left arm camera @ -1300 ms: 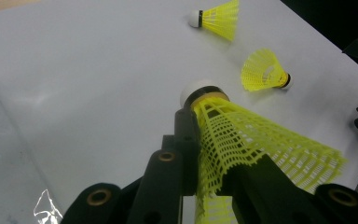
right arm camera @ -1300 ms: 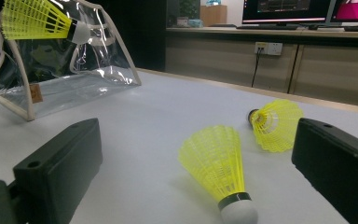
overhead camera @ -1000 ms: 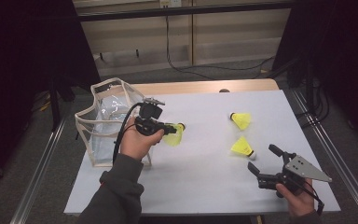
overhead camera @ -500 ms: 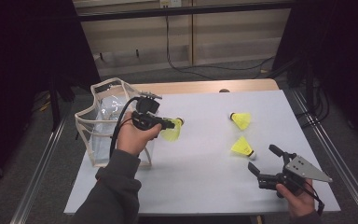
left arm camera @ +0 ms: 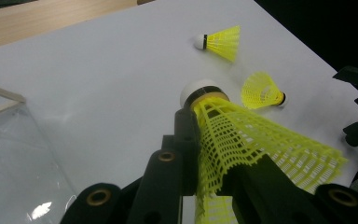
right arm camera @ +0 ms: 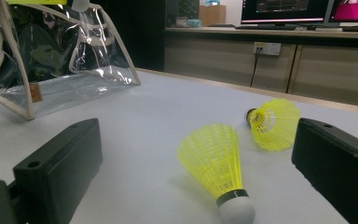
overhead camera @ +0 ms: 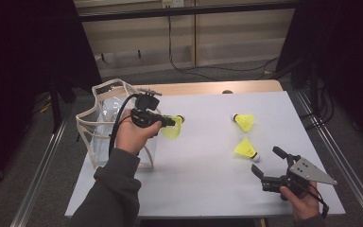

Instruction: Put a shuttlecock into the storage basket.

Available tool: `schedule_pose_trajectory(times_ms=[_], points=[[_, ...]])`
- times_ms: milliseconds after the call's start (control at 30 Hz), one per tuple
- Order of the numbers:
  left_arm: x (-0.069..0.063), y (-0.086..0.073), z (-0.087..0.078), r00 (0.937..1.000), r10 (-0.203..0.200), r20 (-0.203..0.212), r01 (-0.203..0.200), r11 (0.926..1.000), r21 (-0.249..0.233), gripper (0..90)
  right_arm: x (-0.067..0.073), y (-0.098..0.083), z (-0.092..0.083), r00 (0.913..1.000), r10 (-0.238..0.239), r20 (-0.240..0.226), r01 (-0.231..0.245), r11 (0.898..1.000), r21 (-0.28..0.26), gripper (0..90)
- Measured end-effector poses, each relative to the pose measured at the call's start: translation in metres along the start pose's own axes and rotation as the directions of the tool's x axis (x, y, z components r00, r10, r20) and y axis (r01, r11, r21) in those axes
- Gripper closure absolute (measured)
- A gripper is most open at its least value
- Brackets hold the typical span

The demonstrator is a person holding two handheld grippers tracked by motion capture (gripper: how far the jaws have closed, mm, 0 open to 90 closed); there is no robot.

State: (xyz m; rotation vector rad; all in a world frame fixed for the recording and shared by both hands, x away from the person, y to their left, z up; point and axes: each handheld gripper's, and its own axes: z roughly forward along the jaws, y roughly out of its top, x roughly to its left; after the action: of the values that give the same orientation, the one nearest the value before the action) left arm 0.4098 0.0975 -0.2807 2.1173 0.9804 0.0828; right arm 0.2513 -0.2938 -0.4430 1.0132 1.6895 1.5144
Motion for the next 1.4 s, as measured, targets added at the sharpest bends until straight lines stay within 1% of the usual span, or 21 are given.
schedule_pose_trajectory(times_ms=[200,300,467,833,933,1100,1200,1233,1400], points=[[0.001,0.003,-0.003,1.0000,0.000,-0.002,0.000,1.0000,-0.001,84.4,0.000,0.000,0.000,1.0000,-0.001,0.000,0.001,1.000,0.000,1.6],[0.002,0.005,-0.005,1.0000,0.000,0.000,0.000,1.0000,0.005,84.4,0.000,0.000,0.000,1.0000,0.000,-0.001,0.000,1.000,-0.001,1.6],[0.004,0.008,-0.006,0.9999,-0.012,-0.003,0.012,0.9999,-0.001,84.4,0.000,0.000,-0.001,1.0000,-0.001,0.000,0.001,1.000,0.000,1.6],[0.008,0.013,-0.008,0.9996,-0.024,-0.014,0.024,0.9997,-0.007,84.4,0.000,0.000,-0.001,1.0000,0.000,-0.002,0.000,1.000,0.000,1.6],[0.009,0.014,-0.009,0.9997,-0.023,-0.009,0.023,0.9997,-0.001,84.4,0.000,0.000,-0.001,1.0000,0.000,-0.002,0.000,1.000,0.000,1.6],[0.013,0.015,-0.012,0.9993,-0.032,-0.020,0.032,0.9995,-0.009,84.4,0.000,0.000,-0.001,1.0000,0.003,0.000,-0.003,1.000,0.000,1.6],[0.013,0.016,-0.013,0.9991,-0.030,-0.030,0.030,0.9995,-0.008,84.4,0.000,0.000,-0.001,1.0000,0.002,0.002,-0.002,1.000,0.001,1.6],[0.014,0.017,-0.014,0.9992,-0.029,-0.026,0.029,0.9995,-0.013,84.4,0.000,0.000,-0.002,1.0000,0.001,0.002,-0.001,1.000,0.001,1.6],[0.016,0.020,-0.017,0.9989,-0.035,-0.032,0.034,0.9992,-0.019,84.4,0.000,0.000,-0.002,1.0000,0.001,0.003,-0.001,1.000,0.000,1.6]])
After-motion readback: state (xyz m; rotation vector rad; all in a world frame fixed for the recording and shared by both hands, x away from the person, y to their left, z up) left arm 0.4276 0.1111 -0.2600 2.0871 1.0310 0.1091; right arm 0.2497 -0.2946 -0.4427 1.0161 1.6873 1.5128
